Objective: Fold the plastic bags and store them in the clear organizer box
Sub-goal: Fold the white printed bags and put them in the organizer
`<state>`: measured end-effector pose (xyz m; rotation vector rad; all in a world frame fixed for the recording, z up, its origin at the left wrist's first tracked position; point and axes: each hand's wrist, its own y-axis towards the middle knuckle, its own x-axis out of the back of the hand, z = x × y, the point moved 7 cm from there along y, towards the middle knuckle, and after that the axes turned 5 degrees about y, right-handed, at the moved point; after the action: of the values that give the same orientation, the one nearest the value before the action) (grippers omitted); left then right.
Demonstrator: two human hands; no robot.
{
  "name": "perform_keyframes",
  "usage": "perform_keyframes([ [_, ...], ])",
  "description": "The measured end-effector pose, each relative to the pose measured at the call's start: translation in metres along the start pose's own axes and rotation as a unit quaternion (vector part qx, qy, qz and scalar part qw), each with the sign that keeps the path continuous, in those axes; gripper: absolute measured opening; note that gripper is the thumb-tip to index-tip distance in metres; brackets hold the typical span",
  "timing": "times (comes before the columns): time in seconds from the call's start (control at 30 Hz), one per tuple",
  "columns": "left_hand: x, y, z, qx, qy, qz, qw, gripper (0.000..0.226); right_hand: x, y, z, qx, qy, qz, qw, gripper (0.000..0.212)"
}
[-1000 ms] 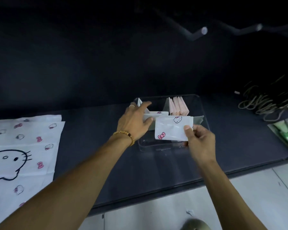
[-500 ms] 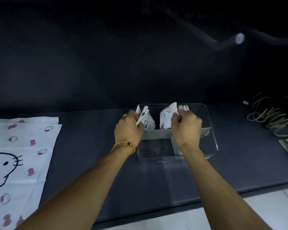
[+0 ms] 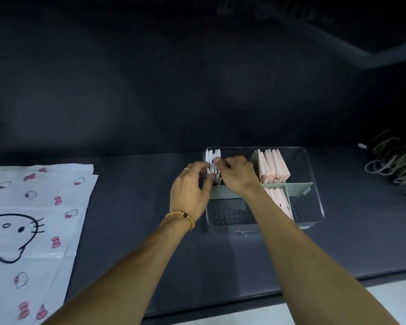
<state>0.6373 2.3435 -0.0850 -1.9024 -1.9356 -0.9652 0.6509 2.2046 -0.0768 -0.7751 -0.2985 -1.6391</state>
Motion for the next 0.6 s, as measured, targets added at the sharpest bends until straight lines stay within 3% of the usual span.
perform_keyframes([
  [0.2, 0.02, -0.022, 0.006, 0.082, -0.096, -0.021, 0.992, 0.024, 0.014, -0.026, 0.004, 0.033, 0.033, -0.108, 0.993, 0.026],
  [0.33, 0.046, -0.055, 0.025, 0.179, -0.218, -0.034, 0.959, 0.023, 0.013, -0.066, 0.015, 0.059, 0.049, -0.157, 0.985, 0.03],
  [0.6, 0.147, -0.15, 0.084, 0.264, -0.241, -0.07, 0.931, 0.014, -0.079, -0.148, 0.057, 0.088, 0.092, -0.071, 0.989, 0.035],
])
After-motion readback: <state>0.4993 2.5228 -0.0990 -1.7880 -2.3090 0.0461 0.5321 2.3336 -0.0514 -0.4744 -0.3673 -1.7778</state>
